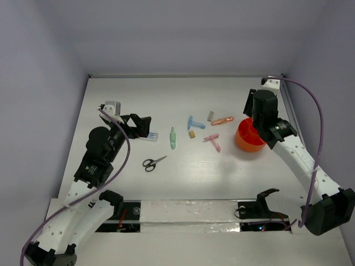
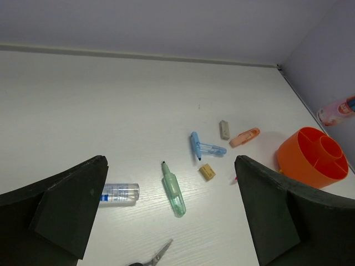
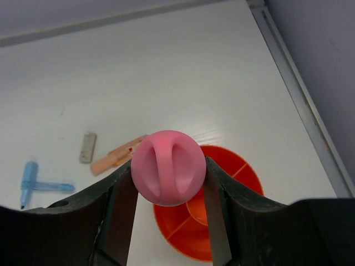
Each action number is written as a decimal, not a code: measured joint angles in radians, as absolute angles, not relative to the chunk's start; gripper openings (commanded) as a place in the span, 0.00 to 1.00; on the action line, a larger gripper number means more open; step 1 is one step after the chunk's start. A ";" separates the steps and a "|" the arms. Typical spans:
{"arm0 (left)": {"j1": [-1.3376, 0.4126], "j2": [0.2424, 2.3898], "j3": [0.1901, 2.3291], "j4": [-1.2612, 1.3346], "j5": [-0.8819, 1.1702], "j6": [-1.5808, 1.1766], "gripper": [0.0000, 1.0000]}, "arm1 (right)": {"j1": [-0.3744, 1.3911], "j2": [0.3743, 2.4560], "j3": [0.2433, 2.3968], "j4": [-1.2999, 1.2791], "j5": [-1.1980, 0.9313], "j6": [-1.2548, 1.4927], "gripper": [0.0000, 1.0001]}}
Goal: Sort the stationery into containers
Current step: Place the stationery in the storage box.
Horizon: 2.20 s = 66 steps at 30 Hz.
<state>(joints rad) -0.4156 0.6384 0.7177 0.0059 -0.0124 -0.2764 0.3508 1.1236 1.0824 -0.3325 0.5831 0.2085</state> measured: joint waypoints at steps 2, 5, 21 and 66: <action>-0.416 0.643 0.718 0.002 -0.013 -0.279 0.99 | 0.339 1.123 1.068 -0.363 0.586 0.217 0.13; -0.416 0.649 0.718 -0.001 -0.015 -0.288 0.94 | 0.328 1.120 1.054 -0.399 0.599 0.231 0.12; -0.416 0.722 0.749 -0.072 -0.101 -0.382 0.86 | 0.327 1.018 0.953 -0.478 0.614 0.306 0.12; -0.416 0.676 0.911 -0.140 -0.382 -0.356 0.89 | 0.669 1.576 1.355 -0.246 0.032 0.073 0.72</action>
